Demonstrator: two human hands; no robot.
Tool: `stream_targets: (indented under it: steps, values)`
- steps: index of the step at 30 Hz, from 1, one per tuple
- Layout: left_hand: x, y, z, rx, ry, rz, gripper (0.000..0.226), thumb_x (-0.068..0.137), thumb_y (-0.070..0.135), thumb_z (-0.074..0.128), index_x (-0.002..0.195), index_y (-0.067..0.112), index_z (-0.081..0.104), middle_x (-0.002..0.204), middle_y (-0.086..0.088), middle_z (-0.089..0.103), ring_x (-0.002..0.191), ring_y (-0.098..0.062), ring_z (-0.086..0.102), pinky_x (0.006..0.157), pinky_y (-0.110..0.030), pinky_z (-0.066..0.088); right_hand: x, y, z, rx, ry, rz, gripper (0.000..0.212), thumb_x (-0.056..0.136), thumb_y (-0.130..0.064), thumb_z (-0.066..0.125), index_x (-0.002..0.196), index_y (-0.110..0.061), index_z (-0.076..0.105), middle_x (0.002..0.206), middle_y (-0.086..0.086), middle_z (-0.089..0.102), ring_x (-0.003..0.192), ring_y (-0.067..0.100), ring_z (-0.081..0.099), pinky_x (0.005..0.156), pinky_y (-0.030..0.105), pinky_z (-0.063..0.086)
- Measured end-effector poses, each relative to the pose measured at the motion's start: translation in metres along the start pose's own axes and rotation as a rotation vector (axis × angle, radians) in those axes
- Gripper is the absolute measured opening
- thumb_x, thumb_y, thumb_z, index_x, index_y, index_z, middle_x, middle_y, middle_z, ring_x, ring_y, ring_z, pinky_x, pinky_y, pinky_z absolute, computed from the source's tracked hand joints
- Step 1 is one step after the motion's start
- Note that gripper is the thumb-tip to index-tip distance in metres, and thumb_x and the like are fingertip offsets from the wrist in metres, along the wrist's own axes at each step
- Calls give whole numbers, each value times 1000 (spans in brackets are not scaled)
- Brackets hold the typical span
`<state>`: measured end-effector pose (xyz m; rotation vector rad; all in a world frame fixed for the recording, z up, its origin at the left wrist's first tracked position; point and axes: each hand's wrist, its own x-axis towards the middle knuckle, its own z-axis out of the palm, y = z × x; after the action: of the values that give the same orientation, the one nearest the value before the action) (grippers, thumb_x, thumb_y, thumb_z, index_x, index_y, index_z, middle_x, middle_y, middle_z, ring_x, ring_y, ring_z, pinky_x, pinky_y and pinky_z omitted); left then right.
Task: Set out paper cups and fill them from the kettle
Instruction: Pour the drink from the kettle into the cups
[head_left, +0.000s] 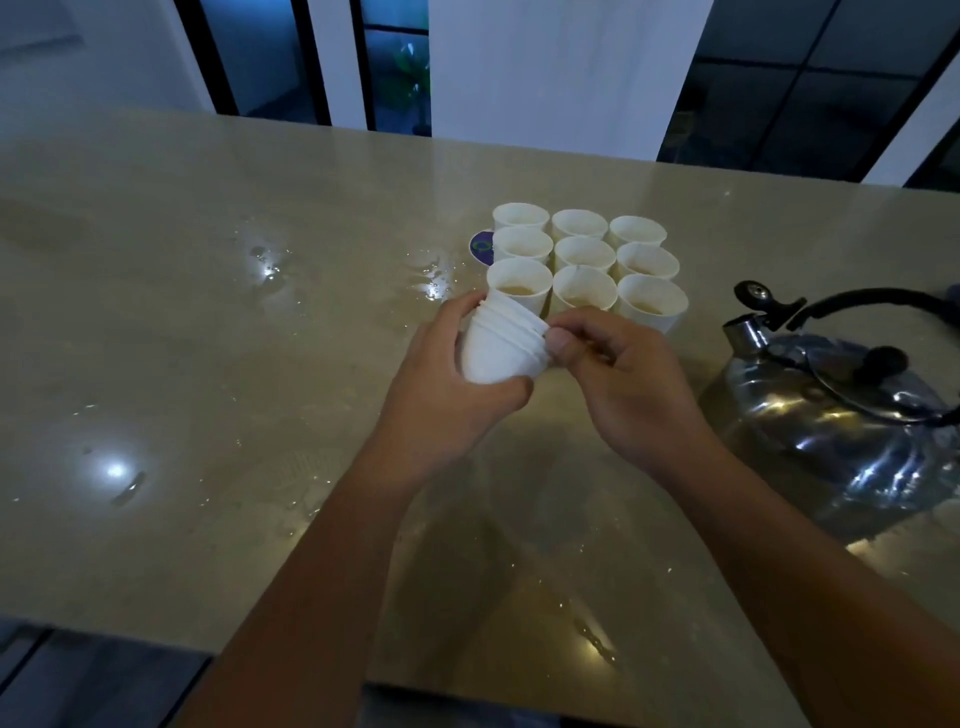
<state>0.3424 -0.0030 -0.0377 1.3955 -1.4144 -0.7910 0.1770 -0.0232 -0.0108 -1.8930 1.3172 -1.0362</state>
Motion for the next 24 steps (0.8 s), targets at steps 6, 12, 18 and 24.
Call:
stream_targets:
  steps: [6, 12, 18, 24]
  values:
    - [-10, -9, -9, 23, -29, -60, 67, 67, 29, 83, 117, 51, 45, 103, 14, 57, 85, 4, 58, 64, -9, 45, -7, 5, 10, -91, -72, -1, 13, 100, -28, 53, 100, -39, 61, 92, -30, 58, 92, -10, 53, 72, 5, 38]
    - [-12, -7, -15, 42, -72, -89, 68, 73, 26, 82, 121, 49, 39, 102, 14, 55, 88, -9, 60, 66, -20, 47, -4, 0, 11, -202, -89, -87, 13, 100, -26, 53, 100, -38, 57, 89, -33, 53, 90, -20, 49, 67, -3, 35]
    - [-11, -12, -20, 79, -81, -88, 72, 65, 33, 82, 121, 49, 40, 104, 10, 54, 88, -10, 60, 67, -25, 49, 0, 1, 11, -163, 41, -107, 13, 100, -22, 53, 96, -33, 58, 81, -28, 55, 82, -16, 52, 65, 1, 36]
    - [-19, -30, -36, 77, 45, -141, 75, 55, 40, 76, 121, 53, 41, 103, 14, 57, 83, 1, 59, 74, -31, 54, 16, 9, -11, -253, 314, -230, 13, 101, -17, 54, 103, -17, 67, 85, -20, 56, 76, -3, 45, 70, 3, 33]
